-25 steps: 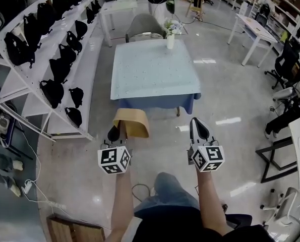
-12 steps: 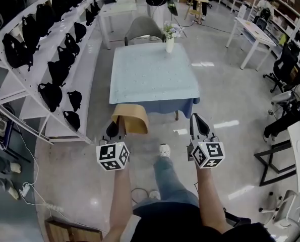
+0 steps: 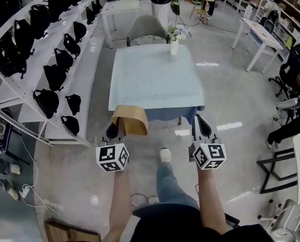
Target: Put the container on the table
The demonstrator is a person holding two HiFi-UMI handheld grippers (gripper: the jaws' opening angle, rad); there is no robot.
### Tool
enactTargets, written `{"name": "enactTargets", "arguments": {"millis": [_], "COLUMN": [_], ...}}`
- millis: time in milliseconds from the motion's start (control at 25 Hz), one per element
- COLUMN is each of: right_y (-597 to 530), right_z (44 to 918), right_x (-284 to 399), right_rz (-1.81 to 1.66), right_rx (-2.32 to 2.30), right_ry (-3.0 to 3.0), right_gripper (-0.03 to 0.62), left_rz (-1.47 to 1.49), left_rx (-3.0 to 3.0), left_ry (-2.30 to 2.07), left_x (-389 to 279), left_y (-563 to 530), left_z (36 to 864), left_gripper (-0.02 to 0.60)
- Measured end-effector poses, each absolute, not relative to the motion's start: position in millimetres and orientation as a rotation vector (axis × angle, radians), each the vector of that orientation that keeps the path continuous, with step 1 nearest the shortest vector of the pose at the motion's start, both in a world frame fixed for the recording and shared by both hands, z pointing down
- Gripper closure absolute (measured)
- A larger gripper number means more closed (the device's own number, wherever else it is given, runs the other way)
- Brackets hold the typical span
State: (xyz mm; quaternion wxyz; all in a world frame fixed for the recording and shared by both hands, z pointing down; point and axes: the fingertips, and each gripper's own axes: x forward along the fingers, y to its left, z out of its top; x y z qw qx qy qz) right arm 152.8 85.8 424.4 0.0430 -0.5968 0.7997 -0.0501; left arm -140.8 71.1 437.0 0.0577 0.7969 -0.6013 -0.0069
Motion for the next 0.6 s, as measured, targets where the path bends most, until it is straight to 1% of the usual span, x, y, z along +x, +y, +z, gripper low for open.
{"name": "enactTargets", "arguments": {"millis": [200, 600], "right_y": [26, -95], "right_z": [434, 441], "right_x": [160, 177], "right_rz": [-0.176, -0.245], "right_rx": [-1.816, -1.767], "right_ry": [2.462, 2.5], "right_gripper": [0.595, 0.595], "left_rz": [0.004, 0.046], "left_rx": [2.37, 2.326], "left_ry": [-1.828, -1.848], "left_x": [-136, -112], "left_y": [22, -86], "left_z": [456, 459], "left_gripper": [0.574, 0.574]}}
